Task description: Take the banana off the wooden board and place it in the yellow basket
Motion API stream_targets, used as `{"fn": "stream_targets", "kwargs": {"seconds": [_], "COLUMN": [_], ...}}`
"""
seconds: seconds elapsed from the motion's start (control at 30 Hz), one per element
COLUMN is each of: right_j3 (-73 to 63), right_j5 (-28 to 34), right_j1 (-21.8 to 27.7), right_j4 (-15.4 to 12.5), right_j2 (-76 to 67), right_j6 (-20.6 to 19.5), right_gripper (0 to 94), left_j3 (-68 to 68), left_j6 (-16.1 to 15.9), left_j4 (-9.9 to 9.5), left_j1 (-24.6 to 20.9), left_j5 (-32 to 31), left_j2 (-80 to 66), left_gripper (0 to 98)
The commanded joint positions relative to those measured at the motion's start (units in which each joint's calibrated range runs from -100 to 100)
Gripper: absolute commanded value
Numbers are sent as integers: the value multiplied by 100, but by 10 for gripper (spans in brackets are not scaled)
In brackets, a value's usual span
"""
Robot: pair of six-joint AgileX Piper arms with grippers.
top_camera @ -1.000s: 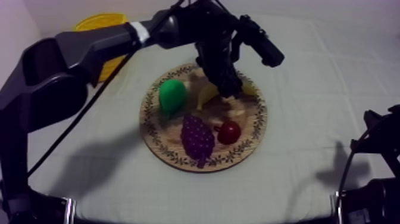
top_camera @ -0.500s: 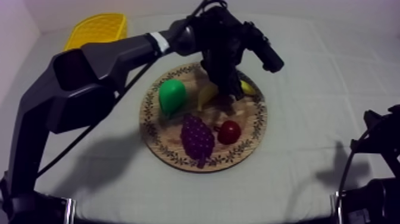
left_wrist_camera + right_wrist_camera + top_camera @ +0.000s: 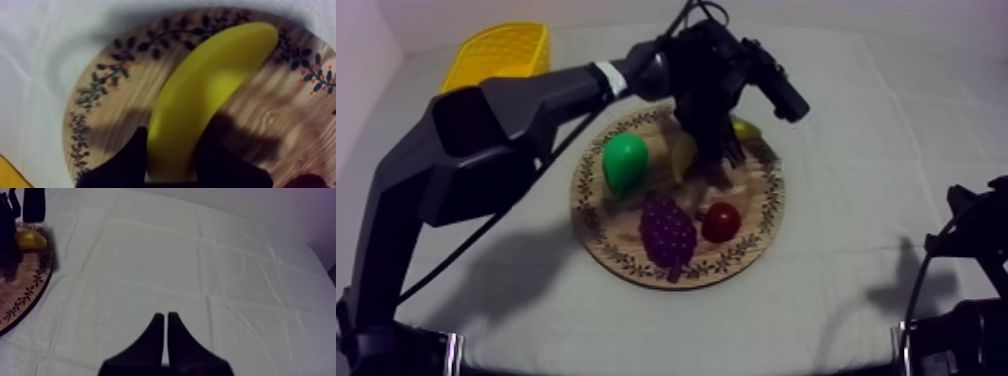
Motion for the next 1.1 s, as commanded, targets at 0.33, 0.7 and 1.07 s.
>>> {"fn": "stream_targets", "kwargs": {"seconds": [0.33, 0.7, 1.07], "right_j3": [5, 5, 5], "right_j5": [1, 1, 1], "right_j1": [3, 3, 3], "right_j4": [1, 1, 1], "right_j2": [-5, -5, -5], "right_j6": [1, 1, 1], "right_gripper": [4, 4, 4], "left_j3": [-54, 288, 1556], "left_j6": [-37, -220, -64], "left_j4": [-566, -828, -878], "left_j1": [-725, -1908, -2700], "left_j5": [308, 349, -224], "left_j2": [-1347, -2148, -2358], "left_gripper": [252, 244, 239]}}
